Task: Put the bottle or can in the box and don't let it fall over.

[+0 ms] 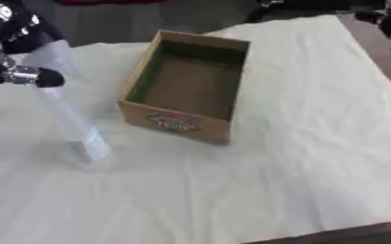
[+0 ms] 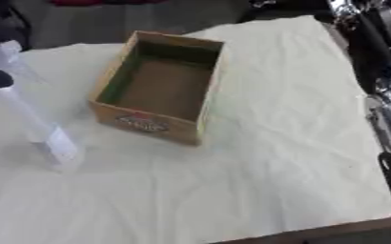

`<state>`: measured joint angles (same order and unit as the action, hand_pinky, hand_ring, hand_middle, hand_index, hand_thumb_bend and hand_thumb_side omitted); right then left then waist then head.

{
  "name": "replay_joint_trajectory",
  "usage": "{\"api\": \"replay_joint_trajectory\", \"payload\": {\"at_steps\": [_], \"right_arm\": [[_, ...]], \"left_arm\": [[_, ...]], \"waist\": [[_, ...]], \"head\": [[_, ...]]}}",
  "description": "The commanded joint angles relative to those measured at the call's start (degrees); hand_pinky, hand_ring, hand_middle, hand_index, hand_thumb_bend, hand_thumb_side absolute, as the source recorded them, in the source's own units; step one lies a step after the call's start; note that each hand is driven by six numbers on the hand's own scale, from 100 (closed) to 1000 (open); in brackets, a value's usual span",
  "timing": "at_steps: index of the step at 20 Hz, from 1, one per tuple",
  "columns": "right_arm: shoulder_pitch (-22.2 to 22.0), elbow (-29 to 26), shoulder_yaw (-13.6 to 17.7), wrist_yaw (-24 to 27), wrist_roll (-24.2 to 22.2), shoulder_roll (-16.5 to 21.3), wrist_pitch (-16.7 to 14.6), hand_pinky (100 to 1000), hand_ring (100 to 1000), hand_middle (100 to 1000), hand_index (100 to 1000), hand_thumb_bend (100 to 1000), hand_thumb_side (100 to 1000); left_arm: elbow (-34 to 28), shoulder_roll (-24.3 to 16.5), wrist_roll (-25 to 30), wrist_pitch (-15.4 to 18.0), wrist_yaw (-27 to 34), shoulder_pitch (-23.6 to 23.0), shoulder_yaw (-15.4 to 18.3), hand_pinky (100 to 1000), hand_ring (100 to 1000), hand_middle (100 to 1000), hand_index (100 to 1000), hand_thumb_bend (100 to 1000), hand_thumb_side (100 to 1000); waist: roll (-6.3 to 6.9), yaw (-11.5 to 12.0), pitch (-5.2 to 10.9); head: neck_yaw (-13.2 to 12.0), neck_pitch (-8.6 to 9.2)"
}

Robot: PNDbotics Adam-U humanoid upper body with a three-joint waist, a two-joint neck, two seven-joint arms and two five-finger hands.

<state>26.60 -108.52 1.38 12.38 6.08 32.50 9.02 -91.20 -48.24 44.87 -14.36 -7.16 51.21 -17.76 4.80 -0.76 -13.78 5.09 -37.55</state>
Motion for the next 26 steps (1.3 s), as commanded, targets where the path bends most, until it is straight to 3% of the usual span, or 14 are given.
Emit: {"api": "replay_joint_trajectory", "payload": {"at_steps": [1, 15, 19, 26], "right_arm": [[0.5, -0.5, 0.6, 0.4, 0.0, 1.0, 0.0, 863, 843, 810, 874, 100, 688], [0.4, -0.4, 0.6, 0.4, -0.1, 0.8, 0.0, 864, 843, 808, 875, 100, 689], [0.4, -0.4, 0.6, 0.4, -0.1, 0.8, 0.0, 864, 843, 808, 875, 100, 688], [0.4, -0.4, 0.6, 0.4, -0.1, 0.7, 0.0, 864, 843, 808, 875, 100, 688]], "left_arm": [[0.5, -0.8, 0.7, 0.1, -0.8, 1.4, 0.2, 830, 738, 826, 824, 577, 443], [3.1, 1.2, 1.9, 0.3, -1.9, 2.4, -0.9, 814, 722, 813, 813, 566, 429], [4.0, 1.7, 2.3, 0.4, -2.6, 2.7, -1.4, 810, 720, 767, 810, 563, 423], [5.4, 2.4, 2.9, 0.8, -3.7, 2.9, -2.1, 788, 707, 740, 802, 546, 361]], "waist": [[-0.14, -0.1, 0.94], [-0.24, -0.3, 0.8], [-0.3, -0.3, 0.73], [-0.35, -0.3, 0.67]], "head": [[-0.2, 0.37], [-0.4, 0.32], [-0.5, 0.31], [-0.7, 0.31]]}}
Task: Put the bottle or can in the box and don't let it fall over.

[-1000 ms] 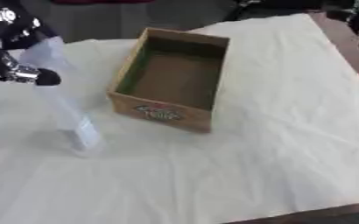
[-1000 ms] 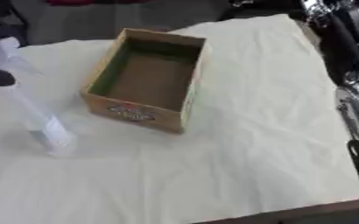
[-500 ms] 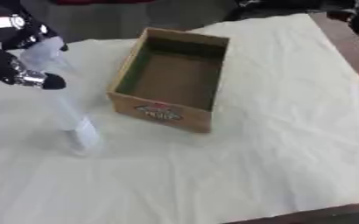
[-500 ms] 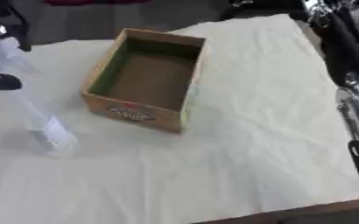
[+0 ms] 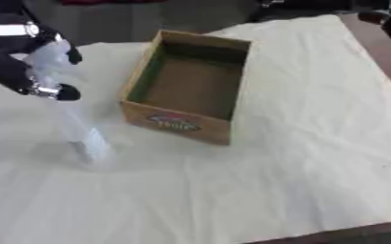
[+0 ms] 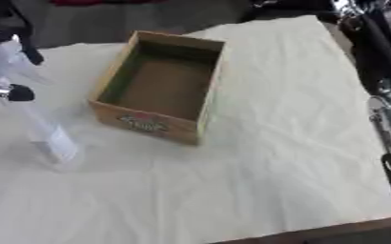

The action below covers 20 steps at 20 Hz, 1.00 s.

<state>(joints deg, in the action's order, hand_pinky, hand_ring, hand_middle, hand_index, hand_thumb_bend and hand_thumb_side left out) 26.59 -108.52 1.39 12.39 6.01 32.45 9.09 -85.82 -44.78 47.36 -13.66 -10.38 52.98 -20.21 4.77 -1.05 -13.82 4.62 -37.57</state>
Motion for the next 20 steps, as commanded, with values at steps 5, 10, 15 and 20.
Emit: {"api": "replay_joint_trajectory", "payload": {"at_steps": [5, 10, 15, 20], "right_arm": [[0.5, -0.4, 0.5, 0.4, -0.1, 0.7, 0.0, 865, 843, 807, 875, 100, 688], [0.4, -0.4, 0.5, 0.4, -0.2, 0.7, 0.0, 865, 843, 807, 875, 100, 688], [0.4, -0.4, 0.5, 0.4, -0.2, 0.7, 0.0, 865, 843, 807, 876, 100, 688], [0.3, -0.4, 0.5, 0.3, -0.2, 0.7, 0.0, 865, 843, 805, 876, 100, 688]], "left_arm": [[0.6, -0.7, 0.6, 0.2, -0.7, 1.3, 0.1, 763, 696, 732, 796, 526, 339], [0.8, -0.5, 0.4, 0.3, -0.8, 1.3, 0.0, 706, 687, 723, 791, 463, 318], [0.9, -0.4, 0.3, 0.5, -0.6, 1.4, 0.0, 664, 655, 689, 777, 377, 266], [0.8, -0.3, 0.3, 0.4, -0.4, 1.4, 0.0, 622, 619, 649, 748, 322, 234]], "waist": [[-0.32, 0.1, 0.67], [-0.32, 0.1, 0.62], [-0.3, 0.0, 0.6], [-0.29, -0.1, 0.59]], "head": [[-0.3, 0.35], [-0.3, 0.44], [-0.3, 0.47], [-0.3, 0.52]]}}
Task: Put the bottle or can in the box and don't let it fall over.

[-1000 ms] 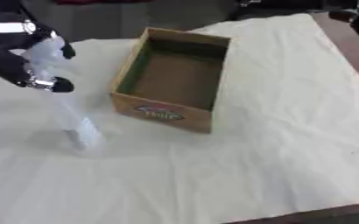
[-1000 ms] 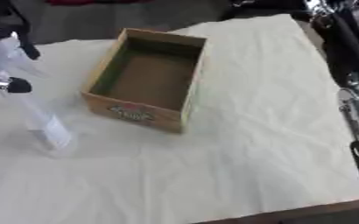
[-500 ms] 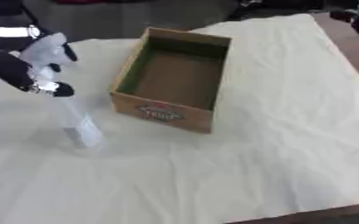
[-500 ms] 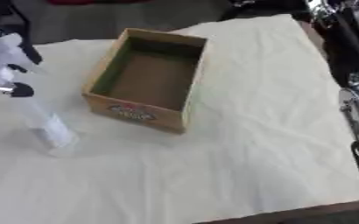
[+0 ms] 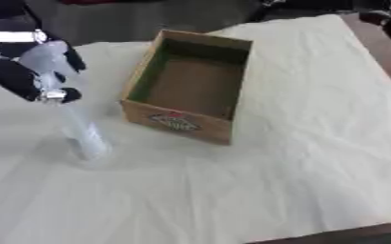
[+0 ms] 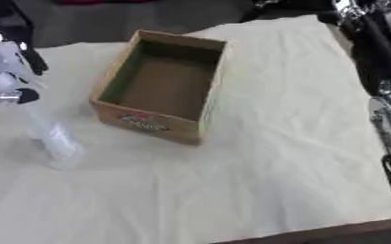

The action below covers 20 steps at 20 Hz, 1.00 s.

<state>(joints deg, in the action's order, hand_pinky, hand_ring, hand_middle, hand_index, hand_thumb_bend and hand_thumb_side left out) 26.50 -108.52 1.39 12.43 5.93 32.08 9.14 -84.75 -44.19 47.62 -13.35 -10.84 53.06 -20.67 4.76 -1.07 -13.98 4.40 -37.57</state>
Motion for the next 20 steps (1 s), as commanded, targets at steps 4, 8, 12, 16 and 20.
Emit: {"api": "replay_joint_trajectory", "payload": {"at_steps": [4, 8, 12, 16, 20], "right_arm": [[0.4, -0.4, 0.5, 0.3, -0.1, 1.0, -0.1, 865, 843, 805, 876, 100, 688], [0.3, -0.3, 0.6, 0.3, -0.1, 1.0, -0.1, 866, 843, 804, 876, 100, 688], [0.3, -0.4, 0.6, 0.4, -0.1, 1.0, -0.1, 866, 843, 800, 876, 100, 688], [0.2, -0.3, 0.6, 0.4, 0.0, 1.0, 0.0, 866, 841, 798, 876, 100, 688], [0.2, -0.3, 0.7, 0.5, 0.1, 1.0, 0.0, 865, 838, 795, 874, 100, 689]], "left_arm": [[-0.4, -0.9, 0.1, 0.1, 0.1, 1.2, 0.4, 582, 582, 607, 717, 280, 185], [-0.1, -0.9, 0.3, 0.0, -0.2, 1.2, 0.2, 550, 554, 576, 682, 217, 100], [0.4, -0.7, 0.3, 0.0, -0.4, 1.2, 0.0, 510, 518, 533, 633, 137, 100], [0.4, -0.7, -0.6, -0.1, -0.4, 1.2, 0.1, 448, 463, 475, 553, 100, 100], [0.0, -0.7, -2.0, 0.4, -0.8, 1.1, -0.1, 362, 392, 407, 472, 100, 100]], "waist": [[-0.27, -0.1, 0.72], [-0.3, -0.1, 0.67], [-0.37, -0.2, 0.64], [-0.4, -0.2, 0.62], [-0.41, -0.2, 0.53]], "head": [[-0.1, 0.6], [-0.1, 0.61], [-0.1, 0.65], [-0.1, 0.64], [0.0, 0.68]]}}
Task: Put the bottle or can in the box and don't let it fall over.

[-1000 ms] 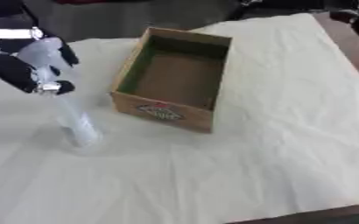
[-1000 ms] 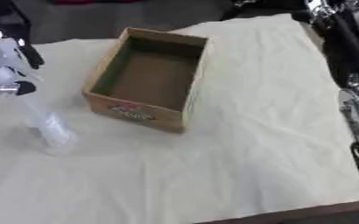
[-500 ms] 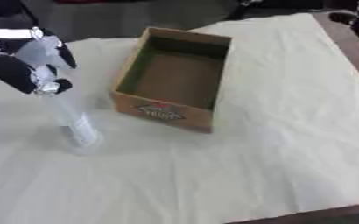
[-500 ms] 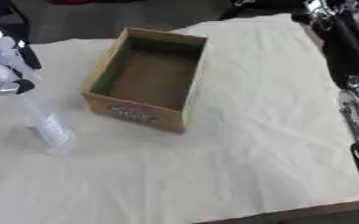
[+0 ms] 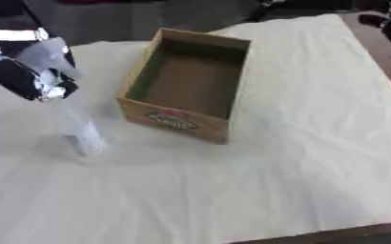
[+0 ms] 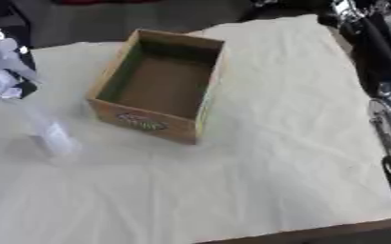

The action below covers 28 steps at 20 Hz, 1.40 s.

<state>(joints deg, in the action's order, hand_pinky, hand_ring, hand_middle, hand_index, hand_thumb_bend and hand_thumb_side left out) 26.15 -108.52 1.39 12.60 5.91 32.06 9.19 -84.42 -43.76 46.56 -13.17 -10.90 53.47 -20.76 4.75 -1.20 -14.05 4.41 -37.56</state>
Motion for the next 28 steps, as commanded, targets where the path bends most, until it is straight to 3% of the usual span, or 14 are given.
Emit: {"api": "replay_joint_trajectory", "payload": {"at_steps": [1, 2, 7, 14, 28], "right_arm": [[0.5, -0.3, 0.7, 0.3, 0.2, 1.0, 0.0, 866, 836, 793, 873, 100, 689], [0.5, -0.3, 0.7, 0.3, 0.2, 1.0, 0.0, 866, 836, 793, 873, 100, 689], [0.4, -0.3, 0.7, 0.5, 0.3, 1.0, 0.1, 866, 834, 791, 873, 100, 690], [0.4, -0.4, 0.8, 0.6, 0.5, 1.2, 0.1, 866, 831, 788, 873, 100, 689], [0.4, -0.5, 0.7, 0.8, 0.5, 1.6, 0.1, 866, 828, 782, 874, 100, 687]], "left_arm": [[-0.4, -1.2, -1.3, 0.4, -0.9, 0.6, -0.1, 328, 365, 380, 444, 100, 100], [-0.4, -1.2, -1.6, 0.6, -1.1, 0.6, -0.1, 324, 362, 377, 441, 100, 100], [-0.7, -1.2, -2.0, 1.8, -0.9, 0.6, -0.1, 107, 261, 289, 332, 100, 100], [-1.0, -1.2, -0.3, 3.4, 0.0, 1.0, 0.2, 100, 158, 202, 193, 100, 100], [-4.5, -1.9, -3.0, 3.9, -2.3, 2.6, 3.4, 100, 100, 142, 169, 192, 100]], "waist": [[-0.41, -0.1, 0.57], [-0.42, -0.1, 0.54], [-0.45, -0.1, 0.5], [-0.39, -0.2, 0.67], [-0.19, 0.0, 1.09]], "head": [[0.0, 0.66], [0.0, 0.64], [0.0, 0.57], [0.1, 0.76], [0.4, 0.31]]}}
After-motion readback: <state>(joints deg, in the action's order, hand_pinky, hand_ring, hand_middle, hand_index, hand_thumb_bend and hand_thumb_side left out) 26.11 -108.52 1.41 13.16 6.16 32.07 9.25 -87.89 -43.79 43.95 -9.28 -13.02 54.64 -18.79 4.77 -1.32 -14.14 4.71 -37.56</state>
